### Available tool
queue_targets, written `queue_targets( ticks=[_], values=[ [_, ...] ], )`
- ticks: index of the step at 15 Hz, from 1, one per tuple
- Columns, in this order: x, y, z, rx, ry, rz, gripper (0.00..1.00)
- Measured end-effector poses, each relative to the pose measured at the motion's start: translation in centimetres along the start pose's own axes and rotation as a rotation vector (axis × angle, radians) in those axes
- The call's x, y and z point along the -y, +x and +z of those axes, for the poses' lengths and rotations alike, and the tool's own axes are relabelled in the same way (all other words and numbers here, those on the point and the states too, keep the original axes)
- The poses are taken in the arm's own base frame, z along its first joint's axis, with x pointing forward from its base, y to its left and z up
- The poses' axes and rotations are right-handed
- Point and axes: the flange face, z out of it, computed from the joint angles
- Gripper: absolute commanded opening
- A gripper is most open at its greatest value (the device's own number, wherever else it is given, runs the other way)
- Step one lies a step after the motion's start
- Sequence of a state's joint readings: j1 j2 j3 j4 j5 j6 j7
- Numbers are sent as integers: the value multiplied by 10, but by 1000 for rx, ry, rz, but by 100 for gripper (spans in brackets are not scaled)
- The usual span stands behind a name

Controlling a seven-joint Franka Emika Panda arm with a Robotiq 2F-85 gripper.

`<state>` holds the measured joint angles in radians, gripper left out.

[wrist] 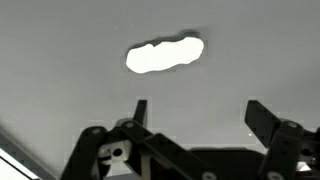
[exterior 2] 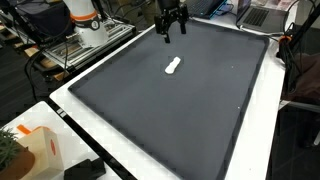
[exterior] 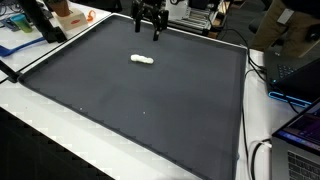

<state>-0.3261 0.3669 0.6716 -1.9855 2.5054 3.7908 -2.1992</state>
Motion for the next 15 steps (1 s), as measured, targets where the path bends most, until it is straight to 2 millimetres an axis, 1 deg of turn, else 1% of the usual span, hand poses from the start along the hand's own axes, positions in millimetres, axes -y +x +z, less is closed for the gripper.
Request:
queue_targets(
  ticks=[2,4,5,6,7,10,15],
  values=[
    [-15,32,-25,44,-29,4,100],
    [-37,62,-51,81,-58,4,100],
    [-46,74,-61,88,-60,3,100],
    [-51,81,-65,88,-55,5,100],
    [-53,83,-65,89,-49,6,100],
    [-48,82,-60,101,-37,-2,100],
    [-47,83,-59,97,-43,25,100]
  ],
)
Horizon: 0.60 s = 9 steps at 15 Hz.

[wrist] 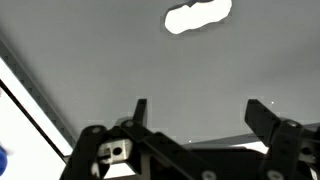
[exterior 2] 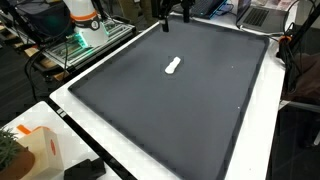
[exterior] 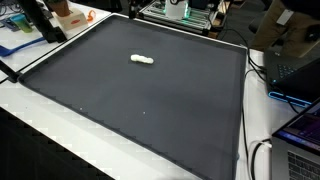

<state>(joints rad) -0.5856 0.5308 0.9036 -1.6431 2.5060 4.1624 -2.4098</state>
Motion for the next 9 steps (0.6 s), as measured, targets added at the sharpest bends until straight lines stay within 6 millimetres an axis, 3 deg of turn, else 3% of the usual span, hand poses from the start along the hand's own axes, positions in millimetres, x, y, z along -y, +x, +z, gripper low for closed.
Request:
queue_targets(
  ticks=[5,9],
  values=[
    [6,1,7,3,-18,21,100],
    [15,1,27,42,-24,18,100]
  ],
)
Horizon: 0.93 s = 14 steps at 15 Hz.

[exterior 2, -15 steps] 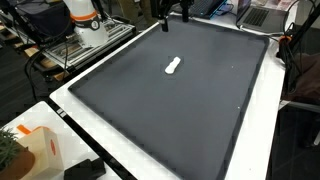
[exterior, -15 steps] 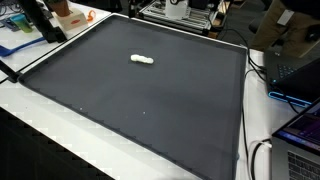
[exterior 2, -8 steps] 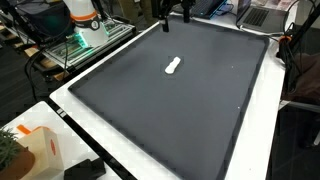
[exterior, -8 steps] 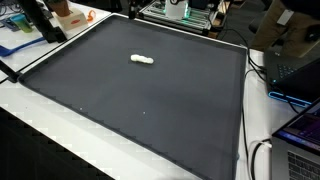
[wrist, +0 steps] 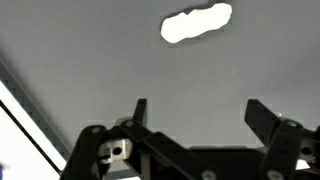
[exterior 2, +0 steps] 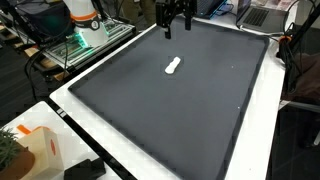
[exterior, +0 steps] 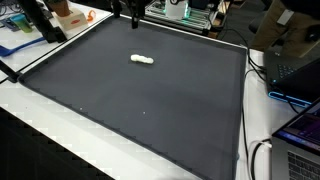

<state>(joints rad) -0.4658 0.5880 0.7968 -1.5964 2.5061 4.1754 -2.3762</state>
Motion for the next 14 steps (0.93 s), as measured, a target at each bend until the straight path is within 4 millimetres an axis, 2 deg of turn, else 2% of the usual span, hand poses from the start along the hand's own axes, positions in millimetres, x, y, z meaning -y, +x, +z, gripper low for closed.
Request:
queue_targets(
  ticks=[7,12,14],
  values=[
    [14,2,34,83,16,1,100],
    [14,3,33,78,19,3,100],
    [14,4,40,95,28,13,100]
  ],
)
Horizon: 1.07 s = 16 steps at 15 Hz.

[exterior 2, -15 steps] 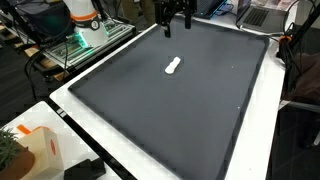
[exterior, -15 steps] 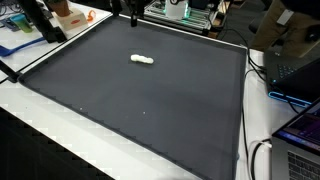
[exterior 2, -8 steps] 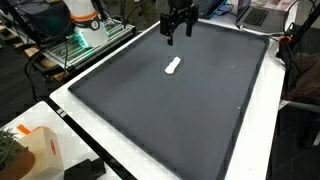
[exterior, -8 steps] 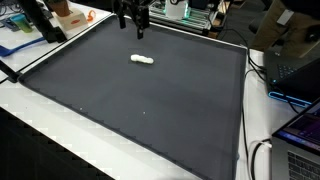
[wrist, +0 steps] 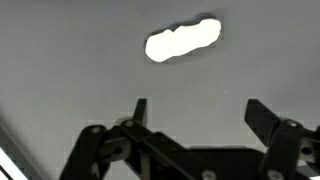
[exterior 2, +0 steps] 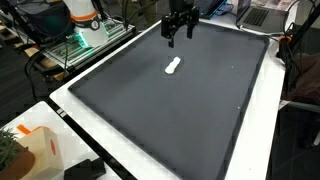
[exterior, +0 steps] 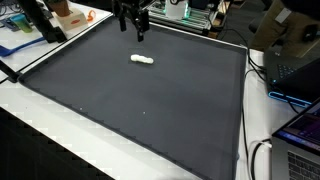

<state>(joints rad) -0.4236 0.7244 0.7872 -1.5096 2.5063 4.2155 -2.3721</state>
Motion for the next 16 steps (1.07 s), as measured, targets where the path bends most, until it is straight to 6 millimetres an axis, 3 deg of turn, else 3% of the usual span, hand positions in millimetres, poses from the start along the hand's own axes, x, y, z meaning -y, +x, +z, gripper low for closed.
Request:
queue_targets(
  ticks=[10,16],
  values=[
    [-17,0,84,157,56,83,100],
    [-18,1,87,164,57,106,100]
  ],
)
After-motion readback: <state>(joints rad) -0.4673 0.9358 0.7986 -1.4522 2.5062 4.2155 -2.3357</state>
